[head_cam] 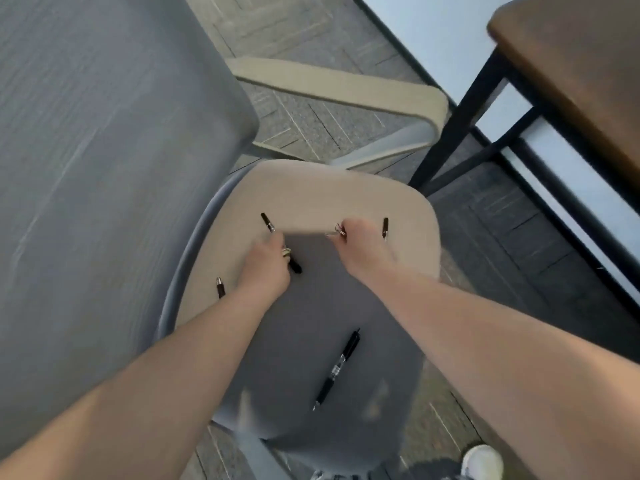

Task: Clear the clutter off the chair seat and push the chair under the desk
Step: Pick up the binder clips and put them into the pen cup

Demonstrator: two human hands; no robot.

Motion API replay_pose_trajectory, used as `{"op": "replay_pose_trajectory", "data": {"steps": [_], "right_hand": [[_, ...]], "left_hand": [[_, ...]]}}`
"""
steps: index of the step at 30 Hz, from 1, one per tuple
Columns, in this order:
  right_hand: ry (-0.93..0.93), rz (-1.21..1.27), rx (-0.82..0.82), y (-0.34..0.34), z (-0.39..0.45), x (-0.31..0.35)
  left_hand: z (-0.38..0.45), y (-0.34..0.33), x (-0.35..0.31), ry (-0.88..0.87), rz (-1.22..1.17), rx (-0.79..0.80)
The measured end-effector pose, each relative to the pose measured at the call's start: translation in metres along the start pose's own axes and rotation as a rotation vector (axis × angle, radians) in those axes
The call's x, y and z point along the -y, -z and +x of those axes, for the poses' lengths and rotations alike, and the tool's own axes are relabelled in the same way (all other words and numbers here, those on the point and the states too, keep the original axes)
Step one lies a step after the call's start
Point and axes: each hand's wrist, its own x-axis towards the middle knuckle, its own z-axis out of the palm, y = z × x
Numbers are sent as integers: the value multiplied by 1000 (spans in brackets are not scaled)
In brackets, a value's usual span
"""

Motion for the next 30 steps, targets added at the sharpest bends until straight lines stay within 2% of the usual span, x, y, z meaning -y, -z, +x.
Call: {"op": "replay_pose_trajectory", "data": {"steps": [10,21,30], "right_hand": [[-34,105,-129,144,-73,-97],[-72,141,-355,318,-177,-226],[-229,178,-493,415,-232,-340]], "left_hand": [[-44,32,-185,-298,33,-23],[-117,7,-439,-737,148,39],[-152,-40,-590,-860,71,189]]}}
